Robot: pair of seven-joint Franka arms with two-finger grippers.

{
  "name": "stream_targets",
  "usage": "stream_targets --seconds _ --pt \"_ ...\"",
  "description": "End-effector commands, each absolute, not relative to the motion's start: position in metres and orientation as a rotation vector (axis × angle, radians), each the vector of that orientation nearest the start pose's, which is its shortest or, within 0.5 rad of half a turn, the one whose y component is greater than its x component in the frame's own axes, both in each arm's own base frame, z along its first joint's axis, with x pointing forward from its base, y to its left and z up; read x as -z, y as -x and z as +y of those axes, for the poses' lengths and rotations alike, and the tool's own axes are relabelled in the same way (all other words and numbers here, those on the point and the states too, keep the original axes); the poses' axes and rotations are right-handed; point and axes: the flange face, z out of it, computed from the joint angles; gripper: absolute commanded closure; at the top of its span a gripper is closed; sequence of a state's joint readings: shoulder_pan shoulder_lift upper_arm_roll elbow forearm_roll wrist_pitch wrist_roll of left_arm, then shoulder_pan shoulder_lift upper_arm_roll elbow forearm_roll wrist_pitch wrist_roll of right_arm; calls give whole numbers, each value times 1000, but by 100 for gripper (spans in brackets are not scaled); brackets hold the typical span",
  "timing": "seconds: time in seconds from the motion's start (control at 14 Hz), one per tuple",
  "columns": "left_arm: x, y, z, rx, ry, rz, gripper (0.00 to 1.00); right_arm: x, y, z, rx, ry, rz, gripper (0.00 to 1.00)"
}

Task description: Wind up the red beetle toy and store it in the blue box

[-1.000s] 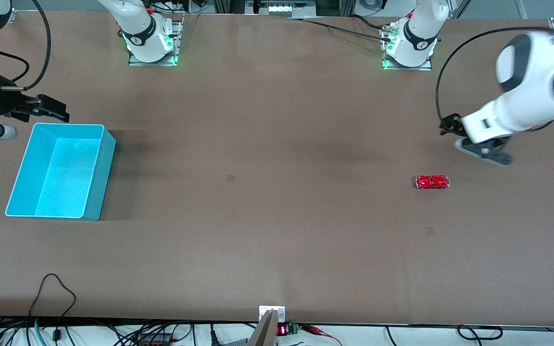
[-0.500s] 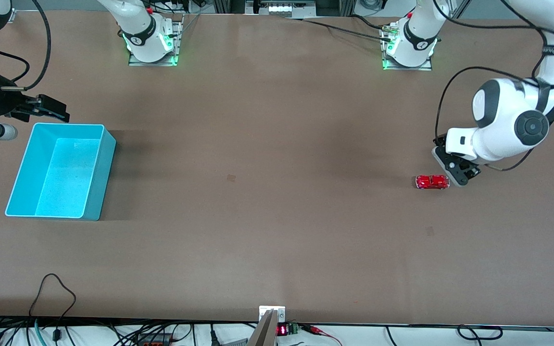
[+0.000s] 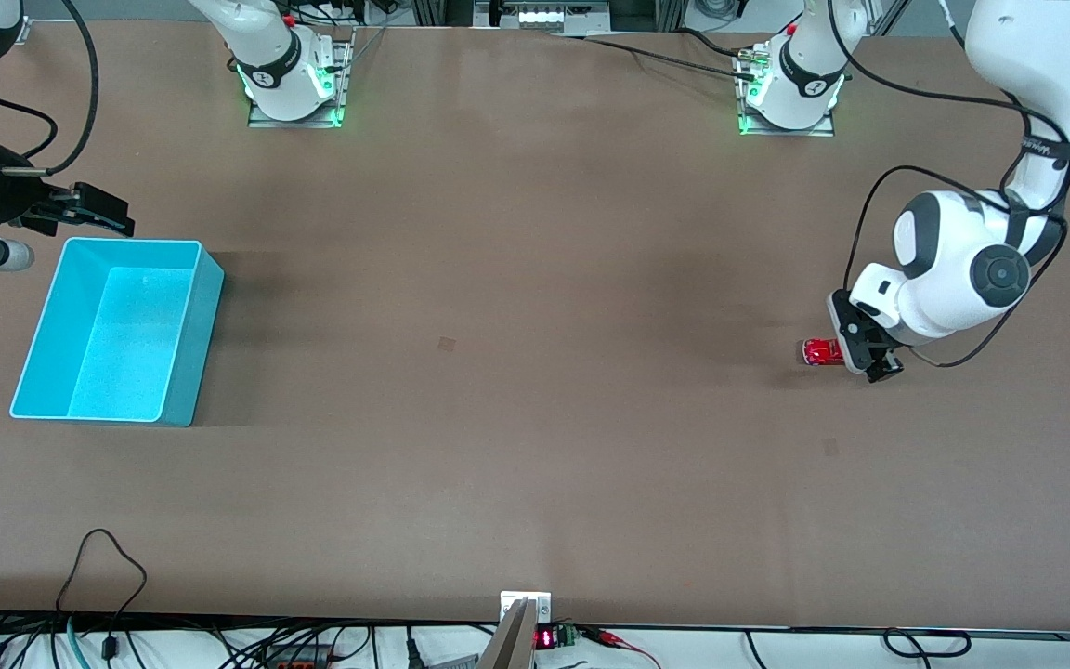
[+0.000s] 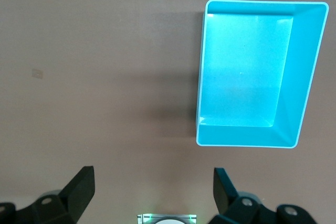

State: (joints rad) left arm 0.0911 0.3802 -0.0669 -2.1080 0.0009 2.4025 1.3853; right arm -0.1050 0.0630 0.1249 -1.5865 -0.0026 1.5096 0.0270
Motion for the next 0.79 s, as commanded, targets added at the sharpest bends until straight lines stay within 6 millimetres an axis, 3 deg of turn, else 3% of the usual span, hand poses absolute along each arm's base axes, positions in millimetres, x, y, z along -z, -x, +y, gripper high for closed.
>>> stream_targets --seconds 0.0,0.5,0.71 --pt "-222 -581 15 -54 2420 2077 0 -580 -563 9 -215 3114 21 0" --pt "-199 -582 29 -22 2228 2210 0 -580 -563 9 -218 3114 21 0" --pt "-196 -576 40 -32 2224 2227 0 -580 -563 8 -220 3114 21 0"
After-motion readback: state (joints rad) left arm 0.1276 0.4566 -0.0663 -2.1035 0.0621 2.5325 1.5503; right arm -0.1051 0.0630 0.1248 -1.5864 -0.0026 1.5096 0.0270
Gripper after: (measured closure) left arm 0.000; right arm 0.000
